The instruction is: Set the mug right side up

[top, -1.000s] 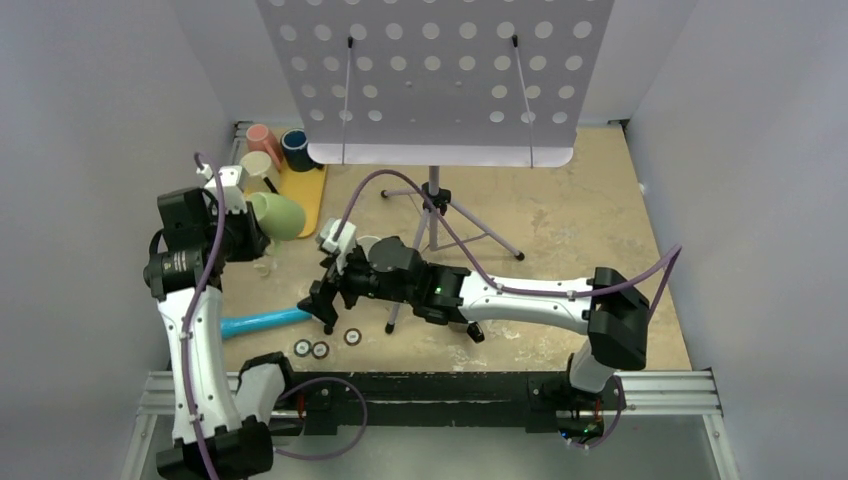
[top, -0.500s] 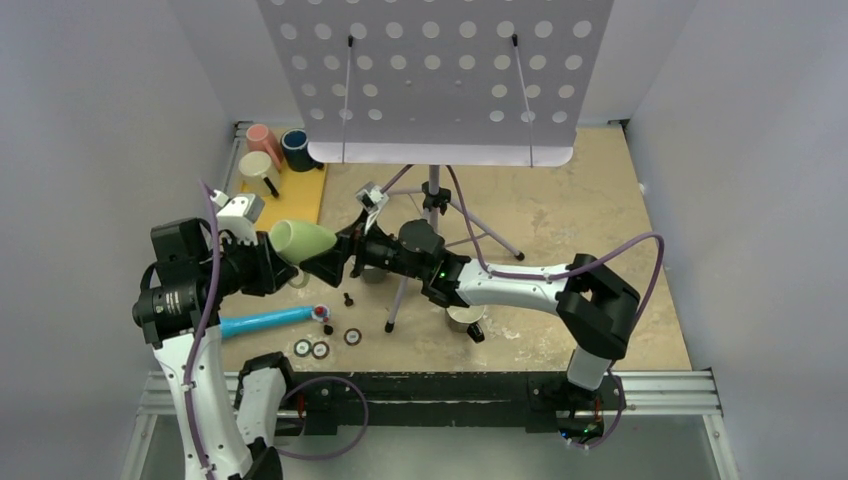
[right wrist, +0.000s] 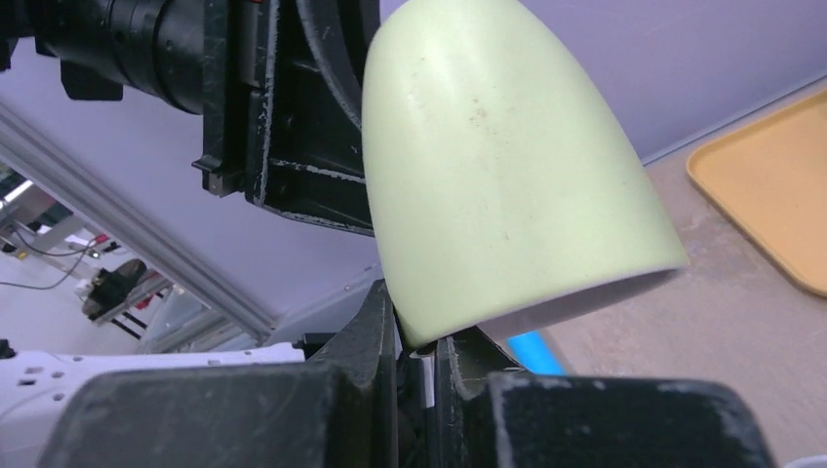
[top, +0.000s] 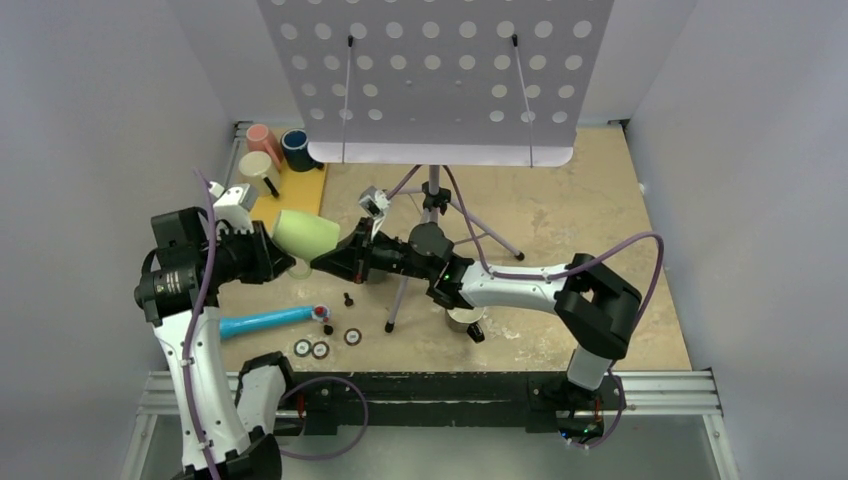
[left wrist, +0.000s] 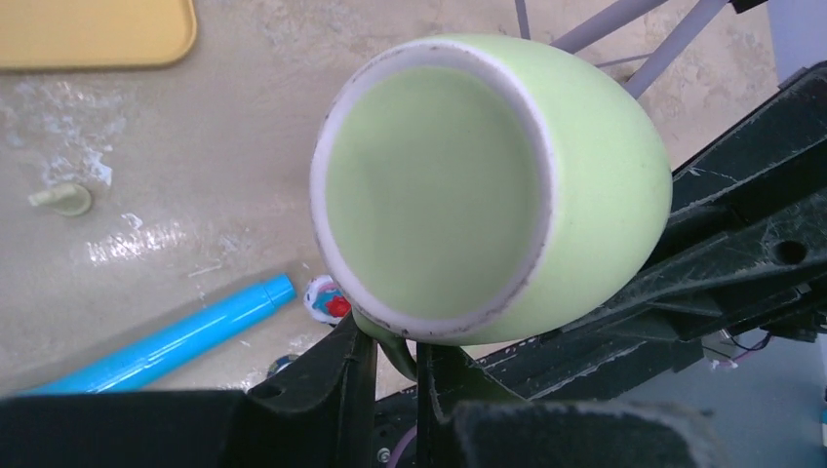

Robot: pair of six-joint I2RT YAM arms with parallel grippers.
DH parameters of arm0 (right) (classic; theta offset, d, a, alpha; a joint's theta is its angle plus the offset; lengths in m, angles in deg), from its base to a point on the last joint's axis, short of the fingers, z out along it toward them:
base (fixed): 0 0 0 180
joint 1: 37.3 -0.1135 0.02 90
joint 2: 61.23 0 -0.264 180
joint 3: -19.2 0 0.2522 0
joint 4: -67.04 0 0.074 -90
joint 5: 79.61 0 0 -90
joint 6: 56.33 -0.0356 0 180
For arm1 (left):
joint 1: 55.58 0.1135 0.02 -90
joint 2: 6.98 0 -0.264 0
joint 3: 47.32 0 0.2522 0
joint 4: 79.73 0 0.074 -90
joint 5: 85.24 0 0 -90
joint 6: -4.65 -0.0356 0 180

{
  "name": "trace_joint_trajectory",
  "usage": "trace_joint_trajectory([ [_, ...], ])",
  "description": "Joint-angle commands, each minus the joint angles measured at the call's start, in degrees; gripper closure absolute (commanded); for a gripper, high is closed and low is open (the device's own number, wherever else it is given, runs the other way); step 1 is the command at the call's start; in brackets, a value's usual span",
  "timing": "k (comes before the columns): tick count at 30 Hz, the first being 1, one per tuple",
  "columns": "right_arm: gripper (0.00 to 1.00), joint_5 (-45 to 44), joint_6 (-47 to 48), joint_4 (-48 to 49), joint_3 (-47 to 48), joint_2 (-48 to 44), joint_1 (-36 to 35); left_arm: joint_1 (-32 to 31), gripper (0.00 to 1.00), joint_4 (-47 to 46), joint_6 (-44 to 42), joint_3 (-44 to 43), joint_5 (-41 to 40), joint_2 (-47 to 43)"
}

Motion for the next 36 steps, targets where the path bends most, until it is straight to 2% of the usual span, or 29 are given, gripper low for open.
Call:
trace_joint_trajectory([
  [1, 1.00, 0.56, 0.51, 6.82, 0.75, -3.15, -2.50, -1.76, 0.93, 2.62, -7.58, 1.45, 7.06, -0.55],
  [2, 1.00, 0.23, 1.81, 5.41, 0.62, -3.52, -2.56, -1.76, 0.80, 2.83, -8.02, 1.37, 6.24, -0.48],
  [3, 1.00, -0.43, 3.13, 3.41, 0.65, -3.95, -2.69, -1.76, 0.59, 3.03, -8.48, 1.36, 4.95, -0.41],
  [4, 1.00, -1.34, 5.02, 1.20, 0.73, -4.43, -2.99, -1.78, 0.43, 3.14, -8.74, 1.36, 3.24, -0.41],
  [5, 1.00, -2.58, 7.00, -1.69, 1.07, -5.01, -3.16, -1.76, 0.32, 3.16, -9.38, 1.39, 1.08, -0.37],
  [7, 1.00, -4.23, 10.61, -6.88, 1.85, -5.67, -3.43, -1.76, 0.22, 2.59, -10.36, 1.44, -3.53, -0.94],
  [12, 1.00, -7.24, 17.13, -20.24, 4.89, -5.62, -3.65, -1.76, 0.19, 2.54, -12.26, 0.43, -12.01, -2.15],
  [15, 1.00, -10.36, 24.89, -35.28, 11.14, -5.02, -5.54, -1.76, 0.18, 2.29, -13.11, -2.10, -17.82, -1.98],
  [17, 1.00, -11.63, 30.73, -44.00, 14.83, -5.05, -7.88, -1.80, 0.08, 0.71, -13.63, -3.39, -22.56, -1.99],
  [20, 1.00, -12.97, 37.88, -56.23, 18.18, -6.22, -10.06, -1.78, 0.03, -2.78, -14.29, -3.70, -27.17, -1.29],
  [26, 1.00, -11.82, 45.96, -85.20, 26.11, -6.29, -13.63, -1.76, 0.02, -8.16, -12.48, 0.26, -27.31, 2.51],
  [28, 1.00, -14.29, 46.24, -93.40, 27.70, -6.14, -14.51, -1.78, 0.02, -10.17, -11.64, 2.19, -27.13, 3.80],
  [36, 1.00, -18.52, 45.63, -113.26, 27.88, -2.39, -15.06, -1.80, 0.02, -14.32, -10.28, 5.81, -25.69, 7.29],
])
